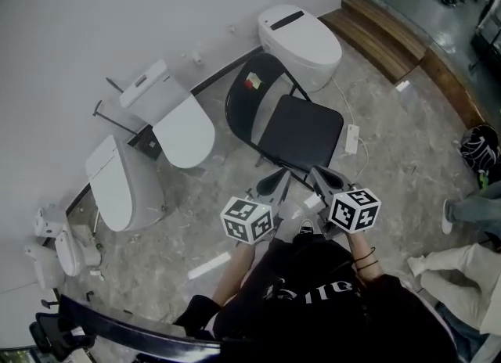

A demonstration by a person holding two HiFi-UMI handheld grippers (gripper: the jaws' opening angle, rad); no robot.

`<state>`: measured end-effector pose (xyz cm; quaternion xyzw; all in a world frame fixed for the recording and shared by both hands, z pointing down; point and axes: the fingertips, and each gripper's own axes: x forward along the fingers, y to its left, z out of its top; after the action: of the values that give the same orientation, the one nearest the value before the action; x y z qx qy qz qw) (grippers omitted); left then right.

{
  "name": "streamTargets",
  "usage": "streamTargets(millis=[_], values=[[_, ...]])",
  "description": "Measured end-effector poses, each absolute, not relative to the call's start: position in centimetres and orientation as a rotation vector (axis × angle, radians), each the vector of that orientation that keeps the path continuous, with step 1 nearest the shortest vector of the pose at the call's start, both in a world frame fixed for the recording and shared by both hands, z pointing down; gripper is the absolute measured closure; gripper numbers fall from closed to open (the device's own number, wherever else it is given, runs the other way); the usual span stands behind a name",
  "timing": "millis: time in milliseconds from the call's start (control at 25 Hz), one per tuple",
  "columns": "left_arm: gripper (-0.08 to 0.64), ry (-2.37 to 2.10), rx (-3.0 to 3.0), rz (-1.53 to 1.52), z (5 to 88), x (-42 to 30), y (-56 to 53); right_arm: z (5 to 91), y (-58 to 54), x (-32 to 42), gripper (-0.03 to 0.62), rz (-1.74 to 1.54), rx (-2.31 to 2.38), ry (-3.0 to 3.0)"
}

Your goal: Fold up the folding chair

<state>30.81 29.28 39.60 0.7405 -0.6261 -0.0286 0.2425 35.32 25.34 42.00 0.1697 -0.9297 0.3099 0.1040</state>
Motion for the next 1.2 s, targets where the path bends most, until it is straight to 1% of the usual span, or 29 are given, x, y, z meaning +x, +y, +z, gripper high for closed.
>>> streamTargets(millis=[200, 400, 600, 800, 840, 880, 1000, 1200], values=[[0.555, -1.716, 1.985, -0.024, 40.7, 29.6, 26.4, 42.8, 22.0, 34.1, 0.578, 0.966, 0.486, -2.721], [0.555, -1.714, 1.957, -0.008, 41.6, 25.8, 23.7, 44.2, 19.7, 32.0, 0.578, 1.006, 0.519, -2.682], [0.555, -1.686, 1.978, 0.051, 42.6, 20.2, 20.3, 45.3, 16.2, 28.7, 0.578, 1.040, 0.638, -2.653], [0.553, -1.658, 1.989, 0.112, 43.4, 11.9, 16.0, 45.6, 13.0, 23.9, 0.578, 1.062, 0.767, -2.630], [0.546, -1.651, 1.989, 0.125, 43.6, 10.2, 15.0, 45.6, 12.4, 23.1, 0.578, 1.068, 0.797, -2.624], [0.524, -1.642, 1.989, 0.139, 43.9, 8.6, 14.1, 45.6, 11.7, 22.4, 0.578, 1.077, 0.832, -2.617], [0.439, -1.600, 1.988, 0.207, 45.6, 4.0, 11.8, 46.0, 10.1, 21.0, 0.578, 1.106, 0.944, -2.592], [0.373, -1.551, 1.912, 0.408, 50.9, -3.7, 8.7, 48.4, 8.6, 20.4, 0.578, 1.138, 1.107, -2.504]])
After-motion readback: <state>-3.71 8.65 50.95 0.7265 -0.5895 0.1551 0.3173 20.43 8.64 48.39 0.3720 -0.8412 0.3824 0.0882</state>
